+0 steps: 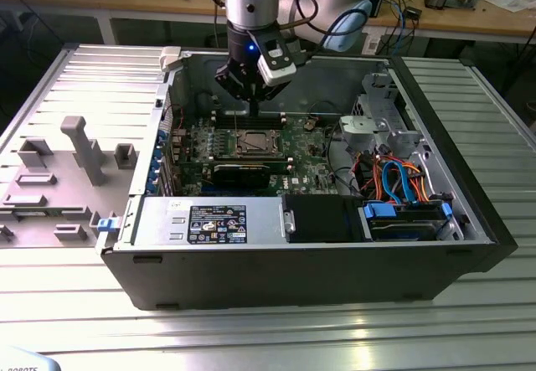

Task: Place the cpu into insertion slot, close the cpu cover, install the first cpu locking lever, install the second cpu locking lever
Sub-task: 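Install the first cpu locking lever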

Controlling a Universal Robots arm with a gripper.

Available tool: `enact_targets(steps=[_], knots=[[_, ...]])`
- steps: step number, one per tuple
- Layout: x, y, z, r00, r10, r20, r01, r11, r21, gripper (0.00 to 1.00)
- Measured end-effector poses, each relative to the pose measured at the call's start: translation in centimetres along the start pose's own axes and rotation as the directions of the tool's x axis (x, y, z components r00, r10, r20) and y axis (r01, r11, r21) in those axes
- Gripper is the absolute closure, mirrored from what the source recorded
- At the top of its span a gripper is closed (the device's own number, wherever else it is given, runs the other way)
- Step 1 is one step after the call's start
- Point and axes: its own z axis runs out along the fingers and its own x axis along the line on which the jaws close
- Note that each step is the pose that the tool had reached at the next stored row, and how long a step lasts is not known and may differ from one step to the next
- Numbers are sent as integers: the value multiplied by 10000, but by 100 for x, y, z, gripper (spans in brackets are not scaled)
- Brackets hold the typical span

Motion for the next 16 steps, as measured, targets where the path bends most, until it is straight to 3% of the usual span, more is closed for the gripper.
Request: enact_targets(steps=[9, 16], knots=[[146, -10, -2, 10000, 0, 0, 0, 10000, -7, 89], [369, -26, 3, 10000, 2, -4, -3, 10000, -54, 89]])
